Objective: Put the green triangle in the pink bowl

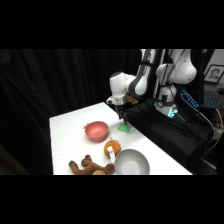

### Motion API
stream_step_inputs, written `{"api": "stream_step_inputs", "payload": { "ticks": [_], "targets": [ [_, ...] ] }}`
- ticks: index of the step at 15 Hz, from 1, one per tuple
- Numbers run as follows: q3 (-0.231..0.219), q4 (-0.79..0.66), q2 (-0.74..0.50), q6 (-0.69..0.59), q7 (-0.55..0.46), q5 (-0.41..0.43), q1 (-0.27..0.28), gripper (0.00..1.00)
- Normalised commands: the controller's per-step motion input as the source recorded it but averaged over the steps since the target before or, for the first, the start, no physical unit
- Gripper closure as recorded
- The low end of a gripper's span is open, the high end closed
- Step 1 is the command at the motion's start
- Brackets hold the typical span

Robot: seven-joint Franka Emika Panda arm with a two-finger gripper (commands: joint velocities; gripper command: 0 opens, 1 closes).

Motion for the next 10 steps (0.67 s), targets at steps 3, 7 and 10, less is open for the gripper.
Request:
{"api": "stream_step_inputs", "payload": {
  "ticks": [3, 7, 10],
  "targets": [
    [0.105, 0.01, 0.18, 0.27, -0.16, 0.167, -0.111, 0.0],
    [0.122, 0.03, 0.22, 0.29, -0.09, 0.104, -0.139, 0.0],
    [0.153, 0.05, 0.2, 0.22, -0.07, 0.075, -0.146, 0.0]
  ]
}}
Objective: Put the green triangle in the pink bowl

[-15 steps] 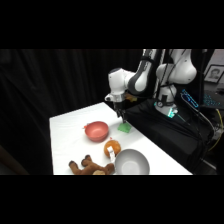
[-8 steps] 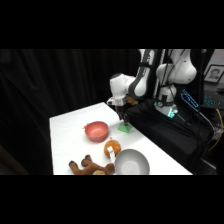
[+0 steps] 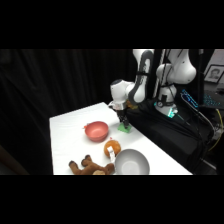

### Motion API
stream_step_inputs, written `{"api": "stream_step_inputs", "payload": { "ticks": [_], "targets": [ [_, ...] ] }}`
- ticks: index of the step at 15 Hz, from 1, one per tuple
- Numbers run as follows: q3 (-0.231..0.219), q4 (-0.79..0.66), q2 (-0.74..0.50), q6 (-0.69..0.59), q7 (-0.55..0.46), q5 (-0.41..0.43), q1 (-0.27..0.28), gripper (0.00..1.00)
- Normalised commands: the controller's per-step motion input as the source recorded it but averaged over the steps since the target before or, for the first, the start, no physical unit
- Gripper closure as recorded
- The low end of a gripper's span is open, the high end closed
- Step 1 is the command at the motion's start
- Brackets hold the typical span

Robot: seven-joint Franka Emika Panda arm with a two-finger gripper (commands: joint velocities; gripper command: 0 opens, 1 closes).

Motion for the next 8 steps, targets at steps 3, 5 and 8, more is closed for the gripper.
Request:
{"api": "stream_step_inputs", "payload": {
  "ticks": [3, 5, 8],
  "targets": [
    [0.15, 0.06, 0.15, 0.17, -0.05, 0.038, -0.128, 0.27],
    [0.124, 0.06, 0.11, 0.13, -0.04, 0.013, -0.118, 0.44],
    [0.105, 0.07, 0.11, 0.11, -0.04, 0.009, -0.113, 0.66]
  ]
}}
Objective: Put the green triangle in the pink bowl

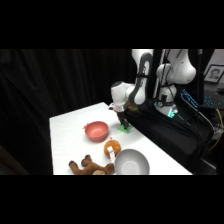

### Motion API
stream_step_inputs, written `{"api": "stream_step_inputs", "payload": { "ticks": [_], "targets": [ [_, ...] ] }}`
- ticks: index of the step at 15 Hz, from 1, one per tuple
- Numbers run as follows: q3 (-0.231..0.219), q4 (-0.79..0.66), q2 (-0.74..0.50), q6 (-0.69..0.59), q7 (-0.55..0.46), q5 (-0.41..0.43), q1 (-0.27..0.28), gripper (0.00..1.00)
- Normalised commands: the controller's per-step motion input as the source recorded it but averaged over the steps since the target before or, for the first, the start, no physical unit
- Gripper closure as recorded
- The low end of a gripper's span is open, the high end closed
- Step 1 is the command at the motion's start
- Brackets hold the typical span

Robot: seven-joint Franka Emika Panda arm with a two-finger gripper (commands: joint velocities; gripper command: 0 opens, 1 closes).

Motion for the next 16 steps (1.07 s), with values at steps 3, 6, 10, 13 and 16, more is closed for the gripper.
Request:
{"api": "stream_step_inputs", "payload": {
  "ticks": [3, 6, 10, 13, 16],
  "targets": [
    [0.098, 0.08, 0.12, 0.08, -0.06, 0.016, -0.12, 0.86],
    [0.092, 0.09, 0.12, 0.04, -0.08, 0.014, -0.119, 0.97],
    [0.052, 0.03, -0.04, -0.05, -0.06, -0.038, -0.092, 0.93],
    [-0.032, -0.01, -0.24, -0.21, -0.01, -0.13, -0.056, 0.92],
    [-0.095, 0.0, -0.37, -0.34, 0.04, -0.187, -0.029, 0.92]
  ]
}}
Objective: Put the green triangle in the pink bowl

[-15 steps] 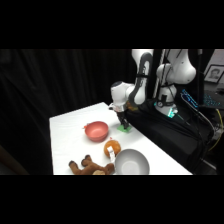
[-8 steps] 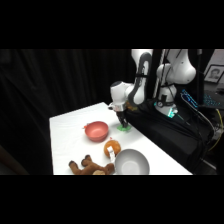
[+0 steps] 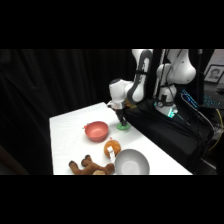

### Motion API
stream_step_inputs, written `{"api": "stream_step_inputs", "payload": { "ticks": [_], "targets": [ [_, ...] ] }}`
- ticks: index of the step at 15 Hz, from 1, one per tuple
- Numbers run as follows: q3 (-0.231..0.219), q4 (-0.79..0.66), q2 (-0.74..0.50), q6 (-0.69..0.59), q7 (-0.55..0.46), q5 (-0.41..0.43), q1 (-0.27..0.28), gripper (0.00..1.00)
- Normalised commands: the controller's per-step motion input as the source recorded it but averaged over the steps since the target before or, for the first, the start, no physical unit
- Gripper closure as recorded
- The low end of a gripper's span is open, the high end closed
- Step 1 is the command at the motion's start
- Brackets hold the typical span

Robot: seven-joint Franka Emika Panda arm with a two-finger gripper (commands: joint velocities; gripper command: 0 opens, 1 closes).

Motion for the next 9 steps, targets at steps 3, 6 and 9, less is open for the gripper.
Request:
{"api": "stream_step_inputs", "payload": {
  "ticks": [3, 6, 9],
  "targets": [
    [-0.129, 0.01, -0.4, -0.37, 0.1, -0.241, 0.016, 0.92],
    [-0.105, 0.02, -0.38, -0.35, 0.14, -0.236, 0.04, 0.92],
    [-0.068, 0.04, -0.35, -0.33, 0.13, -0.183, 0.047, 0.92]
  ]
}}
